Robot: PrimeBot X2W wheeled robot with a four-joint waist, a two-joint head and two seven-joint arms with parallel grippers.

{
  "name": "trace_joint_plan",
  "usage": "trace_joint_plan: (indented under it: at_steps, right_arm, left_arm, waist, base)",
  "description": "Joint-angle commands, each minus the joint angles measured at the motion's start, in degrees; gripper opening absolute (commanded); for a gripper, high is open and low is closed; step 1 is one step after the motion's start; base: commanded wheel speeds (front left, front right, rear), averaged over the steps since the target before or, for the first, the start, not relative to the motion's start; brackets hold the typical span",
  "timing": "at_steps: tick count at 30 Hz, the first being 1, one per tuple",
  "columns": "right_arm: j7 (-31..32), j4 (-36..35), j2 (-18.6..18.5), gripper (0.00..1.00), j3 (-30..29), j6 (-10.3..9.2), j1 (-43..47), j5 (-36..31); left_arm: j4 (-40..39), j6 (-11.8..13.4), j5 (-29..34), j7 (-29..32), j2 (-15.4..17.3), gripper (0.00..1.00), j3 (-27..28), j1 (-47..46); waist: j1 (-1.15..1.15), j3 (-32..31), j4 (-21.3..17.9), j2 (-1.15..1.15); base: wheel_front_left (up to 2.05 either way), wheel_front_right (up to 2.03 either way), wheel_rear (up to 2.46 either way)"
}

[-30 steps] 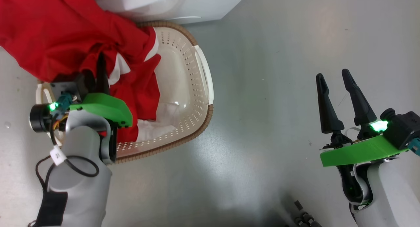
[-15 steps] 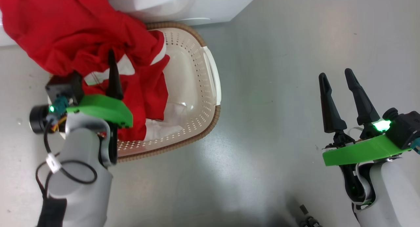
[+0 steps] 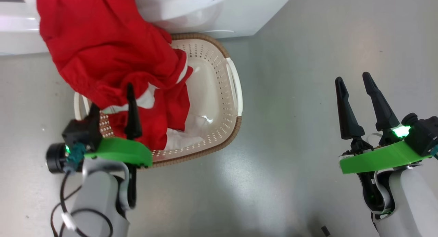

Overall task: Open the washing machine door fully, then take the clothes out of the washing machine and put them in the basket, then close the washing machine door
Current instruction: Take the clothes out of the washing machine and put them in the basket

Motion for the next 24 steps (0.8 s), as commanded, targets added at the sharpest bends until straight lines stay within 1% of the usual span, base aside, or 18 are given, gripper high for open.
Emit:
trace_joint_plan:
  at_steps: [1,12,16,24]
  right_arm:
    - [-0.4,-1.1,-0.5,1.00,1.2,0.43,2.2,-0.5]
    - [-0.4,-1.0,-1.3,1.00,1.3,0.43,3.4,-0.6]
    - [-0.4,-1.1,-1.5,1.00,1.3,0.43,3.5,-0.5]
    - [-0.4,-1.2,-1.5,1.00,1.5,0.43,3.3,-0.5]
  left_arm:
    - [-2.7,0.9,-0.3,-0.2,1.3,1.00,0.4,3.2]
    - [-11.6,5.2,0.1,-0.2,1.3,1.00,-5.4,11.0]
    - [-14.4,6.7,-0.9,-0.2,1.3,1.00,-6.3,12.7]
    - [-16.0,7.6,-0.7,-0.2,1.3,1.00,-7.0,12.3]
  waist:
    - [0.00,-0.6,0.6,0.00]
    - [0.00,-2.5,2.5,0.00]
    - [0.00,-2.7,2.8,0.00]
    - [0.00,-2.6,2.7,0.00]
  base:
    - [0.00,0.00,0.00]
    - [0.00,0.00,0.00]
    - [0.00,0.00,0.00]
    - [0.00,0.00,0.00]
